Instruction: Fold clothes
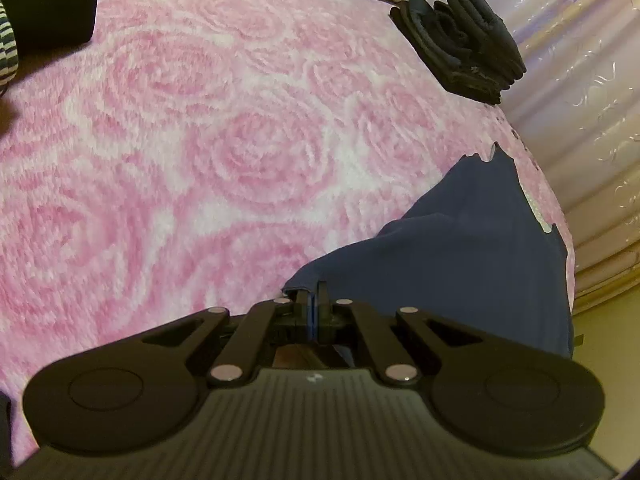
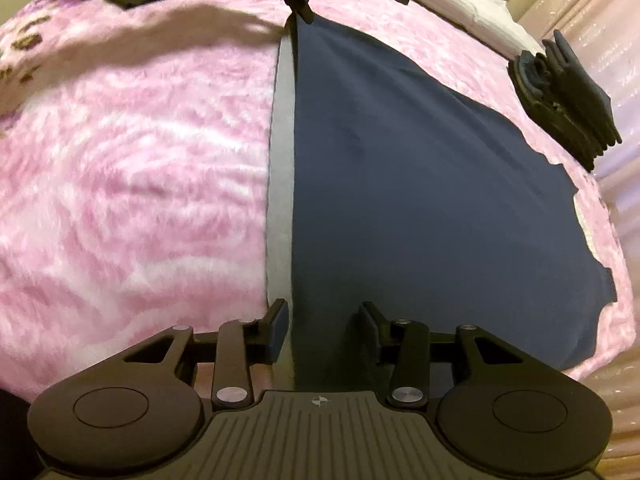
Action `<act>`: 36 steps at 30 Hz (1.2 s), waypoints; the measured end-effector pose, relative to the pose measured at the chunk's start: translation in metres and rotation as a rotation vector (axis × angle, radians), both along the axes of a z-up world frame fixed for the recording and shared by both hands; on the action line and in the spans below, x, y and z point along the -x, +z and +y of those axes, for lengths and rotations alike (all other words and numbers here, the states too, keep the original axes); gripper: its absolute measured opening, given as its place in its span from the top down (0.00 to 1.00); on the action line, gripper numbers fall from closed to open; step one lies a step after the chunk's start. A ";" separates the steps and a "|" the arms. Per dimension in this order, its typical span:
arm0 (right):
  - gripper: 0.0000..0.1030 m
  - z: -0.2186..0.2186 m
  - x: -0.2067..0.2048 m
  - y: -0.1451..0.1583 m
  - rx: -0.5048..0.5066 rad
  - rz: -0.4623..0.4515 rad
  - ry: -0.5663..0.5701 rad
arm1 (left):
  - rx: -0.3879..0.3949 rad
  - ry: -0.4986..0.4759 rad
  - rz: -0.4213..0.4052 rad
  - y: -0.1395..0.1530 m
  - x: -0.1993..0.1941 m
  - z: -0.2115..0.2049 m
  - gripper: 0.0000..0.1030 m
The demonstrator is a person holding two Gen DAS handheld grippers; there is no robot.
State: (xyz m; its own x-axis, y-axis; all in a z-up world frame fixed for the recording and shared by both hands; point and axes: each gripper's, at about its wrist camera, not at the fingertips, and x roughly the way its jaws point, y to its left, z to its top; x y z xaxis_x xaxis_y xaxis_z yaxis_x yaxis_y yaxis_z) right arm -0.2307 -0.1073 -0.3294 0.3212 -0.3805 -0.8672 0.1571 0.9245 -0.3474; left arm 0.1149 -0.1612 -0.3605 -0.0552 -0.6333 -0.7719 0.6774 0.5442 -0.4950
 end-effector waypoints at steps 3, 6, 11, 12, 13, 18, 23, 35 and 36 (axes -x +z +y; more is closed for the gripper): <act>0.62 -0.003 -0.001 -0.002 0.017 -0.003 -0.006 | -0.003 -0.005 -0.007 0.001 0.001 -0.001 1.00; 1.00 -0.006 -0.003 0.000 0.016 -0.005 -0.008 | -0.002 -0.007 -0.007 0.003 0.000 -0.002 1.00; 1.00 -0.010 -0.002 0.026 -0.034 -0.054 -0.040 | 0.014 -0.006 0.005 0.012 -0.003 0.001 1.00; 1.00 -0.010 -0.002 0.036 -0.047 -0.072 -0.046 | 0.030 -0.007 0.003 0.019 -0.005 0.003 1.00; 1.00 -0.009 -0.004 0.046 -0.064 -0.091 -0.047 | 0.045 -0.007 0.002 0.025 -0.008 0.006 1.00; 1.00 0.003 -0.017 0.038 -0.131 -0.092 -0.018 | 0.029 -0.009 0.000 0.019 -0.015 0.010 1.00; 1.00 -0.001 -0.016 0.022 -0.140 -0.042 -0.046 | -0.023 -0.016 0.007 0.003 -0.016 0.008 1.00; 0.35 -0.027 0.010 0.042 -0.232 -0.043 -0.199 | -0.073 -0.031 -0.055 0.034 0.026 0.054 1.00; 0.35 -0.032 0.014 0.043 -0.248 -0.036 -0.230 | -0.076 -0.034 -0.060 0.038 0.030 0.059 1.00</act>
State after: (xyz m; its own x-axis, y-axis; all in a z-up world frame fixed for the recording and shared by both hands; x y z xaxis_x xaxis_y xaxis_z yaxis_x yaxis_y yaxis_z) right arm -0.2444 -0.1393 -0.2866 0.2838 -0.2250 -0.9321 0.3791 0.9192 -0.1065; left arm 0.0846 -0.1027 -0.3229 -0.0279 -0.5714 -0.8202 0.7236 0.5546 -0.4110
